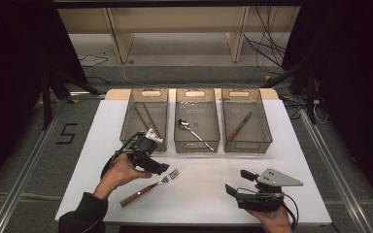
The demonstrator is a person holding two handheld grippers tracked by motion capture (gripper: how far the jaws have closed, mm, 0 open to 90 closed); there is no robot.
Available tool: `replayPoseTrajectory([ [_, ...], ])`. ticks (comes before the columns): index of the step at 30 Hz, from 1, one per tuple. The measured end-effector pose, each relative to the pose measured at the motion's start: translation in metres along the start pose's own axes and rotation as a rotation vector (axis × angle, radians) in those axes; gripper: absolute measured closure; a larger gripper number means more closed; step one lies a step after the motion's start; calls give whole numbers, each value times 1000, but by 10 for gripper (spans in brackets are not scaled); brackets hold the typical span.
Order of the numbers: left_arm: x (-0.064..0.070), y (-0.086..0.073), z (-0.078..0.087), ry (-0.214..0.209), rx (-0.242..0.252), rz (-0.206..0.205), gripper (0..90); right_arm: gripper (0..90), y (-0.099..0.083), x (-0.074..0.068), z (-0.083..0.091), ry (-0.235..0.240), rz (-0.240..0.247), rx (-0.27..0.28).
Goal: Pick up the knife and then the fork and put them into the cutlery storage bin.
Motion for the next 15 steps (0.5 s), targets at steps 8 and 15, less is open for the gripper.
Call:
replayPoseTrajectory([
  [8, 3, -21, -1, -11, -38, 14, 158, 245, 1, 1, 1, 1, 0, 6],
  [15, 6, -32, -4, -13, -91, -1, 155, 245, 1, 1, 1, 0, -2, 5],
])
Point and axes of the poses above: each handheld gripper's, and its own axes: z roughly backward along the jaws, y roughly out of its top, x roughly to its right, the point moved 7 cm from there along -z, roughly forward along the jaws, and after that the axes turned 13 degrees about -z, right-handed, at the moved point
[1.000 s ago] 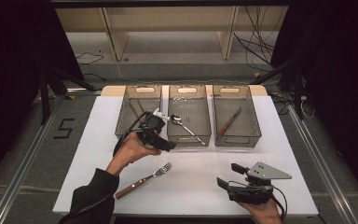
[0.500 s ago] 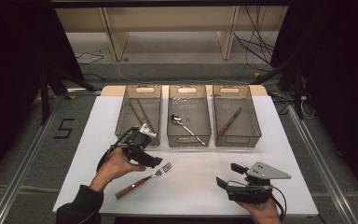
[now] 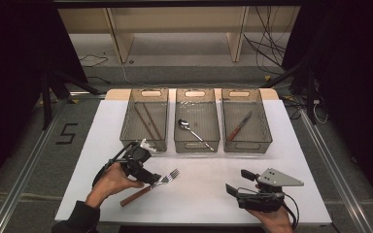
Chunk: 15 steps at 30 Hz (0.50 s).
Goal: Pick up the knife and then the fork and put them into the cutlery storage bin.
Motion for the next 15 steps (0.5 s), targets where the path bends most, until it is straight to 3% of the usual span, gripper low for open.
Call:
replayPoseTrajectory([
  [15, 4, -16, -2, 20, -106, -30, 161, 245, -1, 1, -1, -1, 2, -7],
])
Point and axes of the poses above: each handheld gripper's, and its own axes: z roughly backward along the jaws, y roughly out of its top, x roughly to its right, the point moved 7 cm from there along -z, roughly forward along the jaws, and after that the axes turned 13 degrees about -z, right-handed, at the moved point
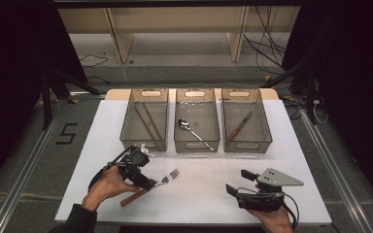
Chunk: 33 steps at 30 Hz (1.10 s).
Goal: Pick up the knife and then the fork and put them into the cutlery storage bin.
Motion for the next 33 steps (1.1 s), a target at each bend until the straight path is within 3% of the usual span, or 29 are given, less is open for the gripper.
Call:
replayPoseTrajectory([
  [14, 10, -13, -3, -37, -93, -51, 220, 246, 0, -2, -1, -4, 15, -3],
  [33, 17, -27, -10, -78, -162, -101, 438, 246, 0, -3, 0, -6, 21, -4],
])
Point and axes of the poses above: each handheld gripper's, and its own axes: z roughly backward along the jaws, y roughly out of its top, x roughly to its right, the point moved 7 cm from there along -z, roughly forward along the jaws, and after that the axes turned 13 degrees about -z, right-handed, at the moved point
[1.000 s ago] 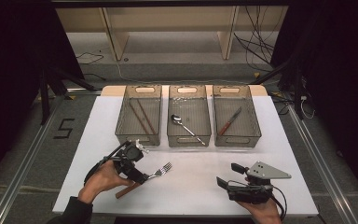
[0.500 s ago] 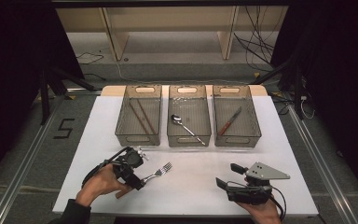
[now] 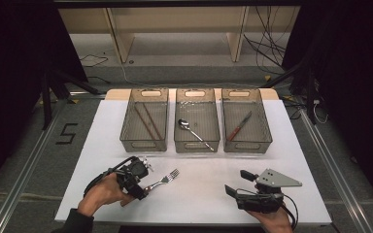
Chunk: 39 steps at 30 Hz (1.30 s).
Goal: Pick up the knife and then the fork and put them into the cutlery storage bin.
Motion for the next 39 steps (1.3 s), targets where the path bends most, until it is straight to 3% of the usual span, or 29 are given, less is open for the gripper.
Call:
replayPoseTrajectory([
  [13, 3, -4, -7, -9, -23, -44, 602, 246, -1, -1, -1, 2, 3, -6],
  [23, 4, -2, -11, -22, -10, -46, 737, 246, -1, -1, -1, 3, 3, -7],
  [39, 1, 0, -7, -2, 35, -52, 760, 247, -1, -1, -1, 3, 0, -8],
])
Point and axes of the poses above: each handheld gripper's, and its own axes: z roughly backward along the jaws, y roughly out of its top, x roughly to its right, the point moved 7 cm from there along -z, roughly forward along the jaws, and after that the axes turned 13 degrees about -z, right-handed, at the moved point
